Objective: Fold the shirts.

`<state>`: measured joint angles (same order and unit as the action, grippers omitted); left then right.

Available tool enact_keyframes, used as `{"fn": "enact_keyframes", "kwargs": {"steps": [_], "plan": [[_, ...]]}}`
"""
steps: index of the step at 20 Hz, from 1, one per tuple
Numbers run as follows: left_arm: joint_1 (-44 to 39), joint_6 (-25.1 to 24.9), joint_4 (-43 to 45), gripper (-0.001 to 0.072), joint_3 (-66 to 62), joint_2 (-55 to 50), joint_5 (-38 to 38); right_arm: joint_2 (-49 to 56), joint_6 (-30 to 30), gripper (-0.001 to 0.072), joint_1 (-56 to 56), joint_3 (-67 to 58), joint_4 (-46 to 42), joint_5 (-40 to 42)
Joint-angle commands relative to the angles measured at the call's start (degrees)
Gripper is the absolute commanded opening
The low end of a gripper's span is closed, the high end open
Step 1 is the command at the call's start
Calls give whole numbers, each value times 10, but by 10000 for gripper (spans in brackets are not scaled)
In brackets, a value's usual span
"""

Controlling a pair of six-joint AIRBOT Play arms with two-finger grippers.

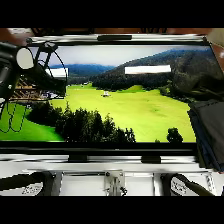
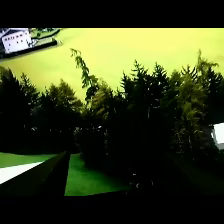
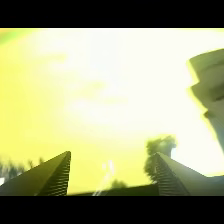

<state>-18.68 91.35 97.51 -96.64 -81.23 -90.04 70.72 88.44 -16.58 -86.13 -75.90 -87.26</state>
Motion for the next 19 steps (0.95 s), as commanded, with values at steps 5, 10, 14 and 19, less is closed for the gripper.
{"fn": "enact_keyframes", "kwargs": {"steps": [5, 10, 14, 19], "plan": [[-41, 39, 2, 711, 65, -3, -15, 22, 20, 626, 132, 41, -9, -11], [-75, 39, 2, 711, 75, -2, 7, 22, 20, 626, 132, 41, 4, -11], [-85, 34, 2, 711, 75, 2, 7, 22, 20, 626, 132, 41, 4, -10], [-84, 34, 2, 711, 75, 17, 9, 22, 20, 626, 132, 41, 4, -10]]}}
